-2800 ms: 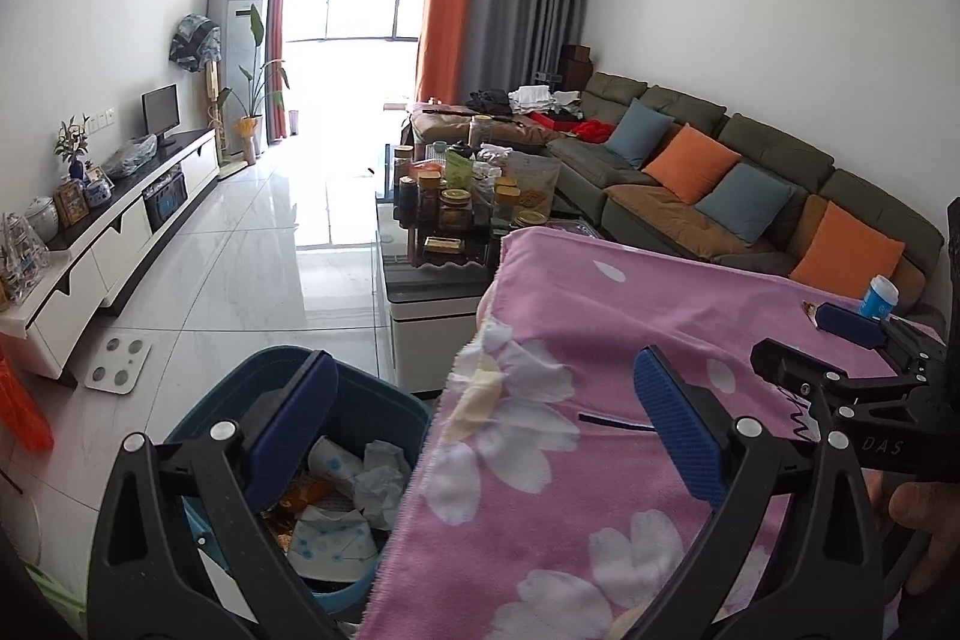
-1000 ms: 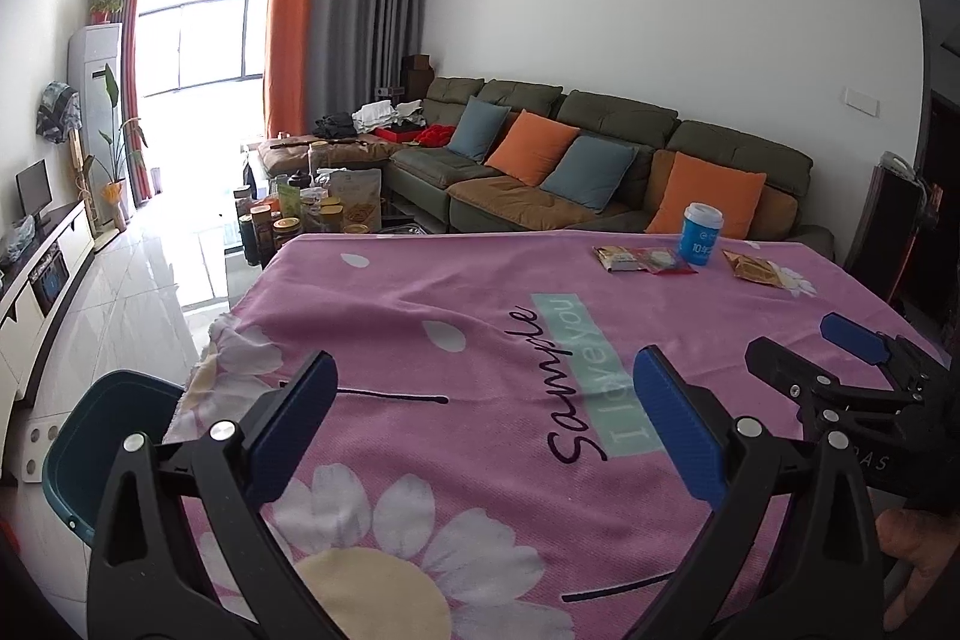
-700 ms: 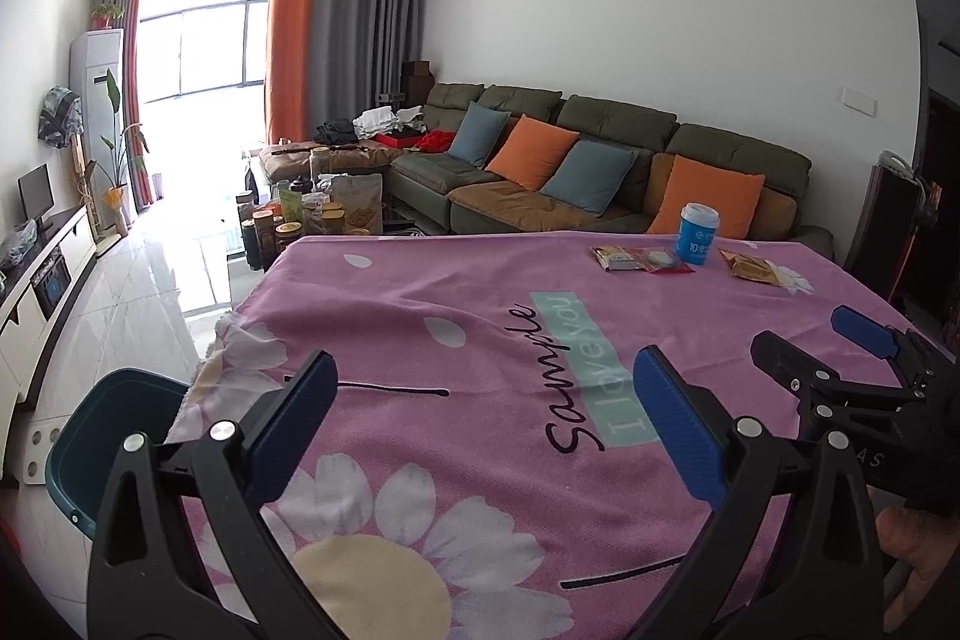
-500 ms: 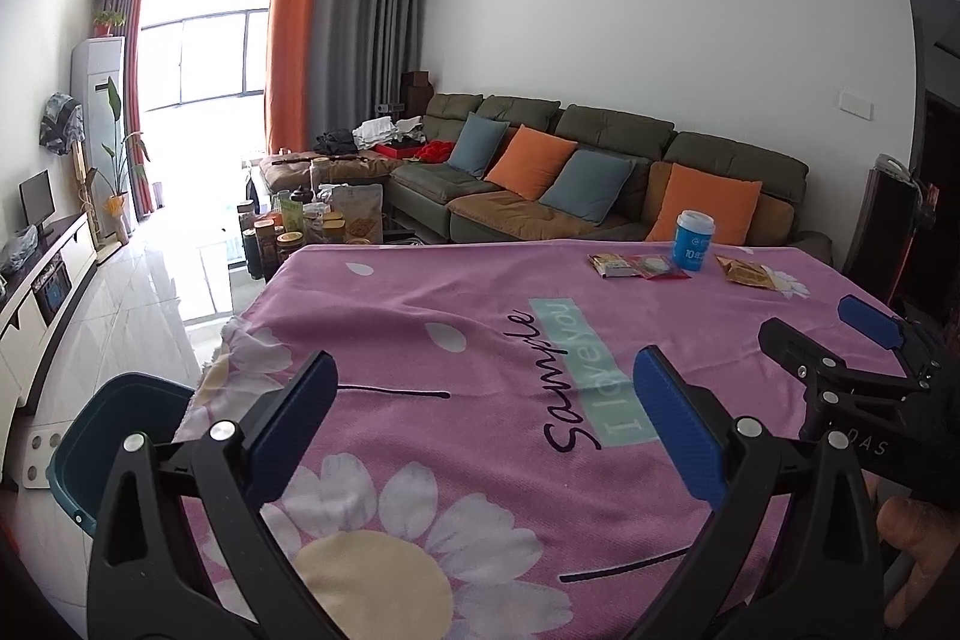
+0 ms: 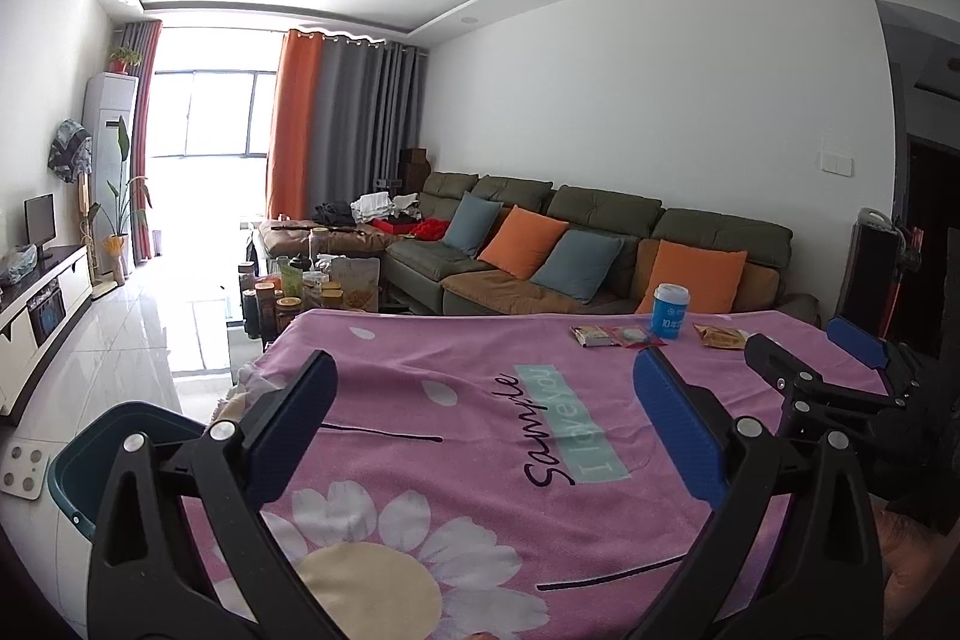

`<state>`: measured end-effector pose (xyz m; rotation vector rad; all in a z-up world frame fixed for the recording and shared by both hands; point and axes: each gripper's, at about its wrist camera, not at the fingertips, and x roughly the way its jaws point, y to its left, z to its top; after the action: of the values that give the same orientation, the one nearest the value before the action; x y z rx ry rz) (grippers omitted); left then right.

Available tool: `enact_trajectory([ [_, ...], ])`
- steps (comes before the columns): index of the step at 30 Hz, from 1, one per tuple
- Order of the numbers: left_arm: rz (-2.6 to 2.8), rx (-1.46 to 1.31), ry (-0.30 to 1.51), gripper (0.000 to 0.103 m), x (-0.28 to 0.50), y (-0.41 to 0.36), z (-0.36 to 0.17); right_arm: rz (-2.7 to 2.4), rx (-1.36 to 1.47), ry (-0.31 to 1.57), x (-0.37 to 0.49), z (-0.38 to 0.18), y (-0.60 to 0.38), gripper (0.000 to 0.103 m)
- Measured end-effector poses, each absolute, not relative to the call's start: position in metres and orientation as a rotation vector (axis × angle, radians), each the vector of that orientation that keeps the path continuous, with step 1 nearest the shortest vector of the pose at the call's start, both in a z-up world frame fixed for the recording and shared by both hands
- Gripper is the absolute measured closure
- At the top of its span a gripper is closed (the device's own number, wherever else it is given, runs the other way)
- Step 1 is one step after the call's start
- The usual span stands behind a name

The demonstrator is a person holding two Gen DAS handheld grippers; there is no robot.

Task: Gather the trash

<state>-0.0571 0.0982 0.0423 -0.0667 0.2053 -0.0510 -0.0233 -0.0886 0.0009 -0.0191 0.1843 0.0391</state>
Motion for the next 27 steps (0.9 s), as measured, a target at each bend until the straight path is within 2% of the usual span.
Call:
enact_trajectory([
  [27,-0.012,-0.024,0.225,0.006,-0.059,0.093,0.031,0.029,-0.063,0.176,-0.037,-0.009,-0.078,0.007],
])
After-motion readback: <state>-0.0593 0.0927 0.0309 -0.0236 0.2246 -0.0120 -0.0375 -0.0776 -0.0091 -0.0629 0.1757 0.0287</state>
